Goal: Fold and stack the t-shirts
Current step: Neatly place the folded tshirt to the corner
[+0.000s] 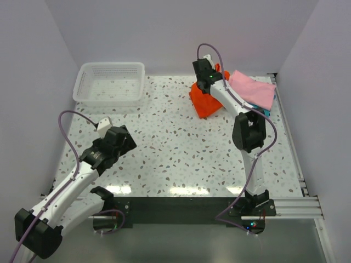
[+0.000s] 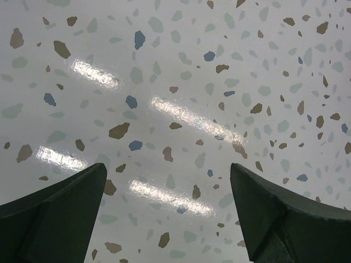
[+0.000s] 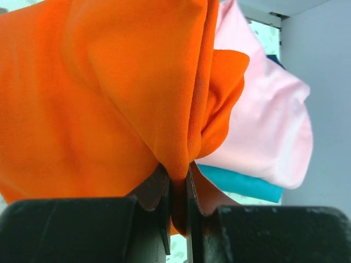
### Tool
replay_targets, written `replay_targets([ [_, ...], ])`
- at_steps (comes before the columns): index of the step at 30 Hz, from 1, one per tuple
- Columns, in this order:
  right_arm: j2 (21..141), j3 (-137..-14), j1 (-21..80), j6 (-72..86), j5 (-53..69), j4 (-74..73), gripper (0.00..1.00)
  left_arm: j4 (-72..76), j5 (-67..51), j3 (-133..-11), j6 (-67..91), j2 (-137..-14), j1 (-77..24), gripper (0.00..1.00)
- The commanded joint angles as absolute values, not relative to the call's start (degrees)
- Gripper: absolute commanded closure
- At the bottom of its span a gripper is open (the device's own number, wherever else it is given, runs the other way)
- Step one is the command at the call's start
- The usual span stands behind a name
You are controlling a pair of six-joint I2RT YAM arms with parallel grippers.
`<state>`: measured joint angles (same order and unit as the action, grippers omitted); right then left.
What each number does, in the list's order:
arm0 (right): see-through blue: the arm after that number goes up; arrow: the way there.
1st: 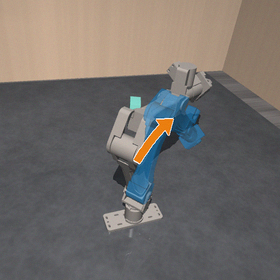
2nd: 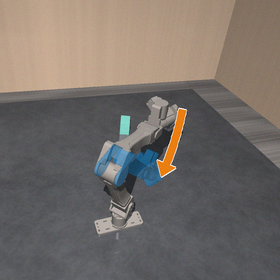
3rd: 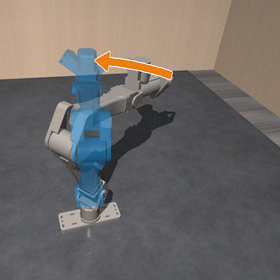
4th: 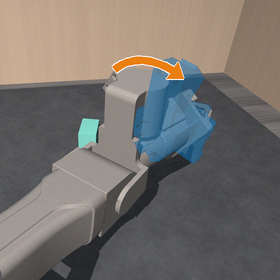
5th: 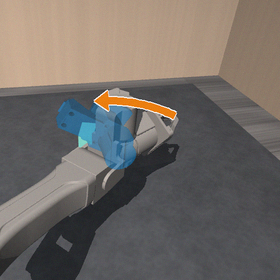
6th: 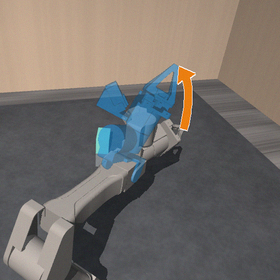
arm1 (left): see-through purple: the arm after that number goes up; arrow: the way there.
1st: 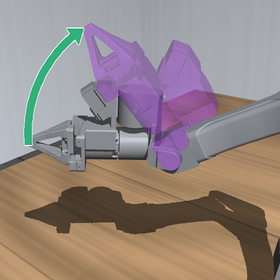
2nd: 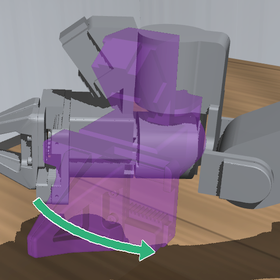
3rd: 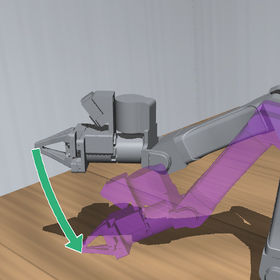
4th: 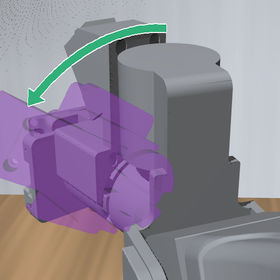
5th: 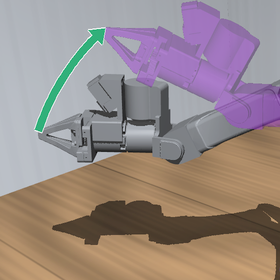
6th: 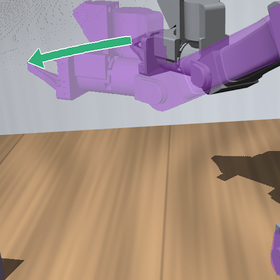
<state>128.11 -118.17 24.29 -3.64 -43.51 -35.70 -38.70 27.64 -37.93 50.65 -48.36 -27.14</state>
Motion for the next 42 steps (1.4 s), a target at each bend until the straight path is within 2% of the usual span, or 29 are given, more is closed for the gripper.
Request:
replay_targets([
  [1, 127.1, -123.2, 22.3, -8.0, -48.1, -35.6, 1.0, -39.1, 30.1, -40.3, 52.3, -49.0, -27.2, 0.0],
  [24, 125.2, -135.1, 16.3, -5.2, -43.7, -38.8, 1.0, -38.1, 29.4, -41.6, 50.8, -50.4, -27.2, 0.0],
  [42, 122.0, -135.1, 7.9, -2.3, -36.7, -37.4, 1.0, -37.8, 29.4, -42.5, 50.6, -51.7, -27.2, 0.0],
])
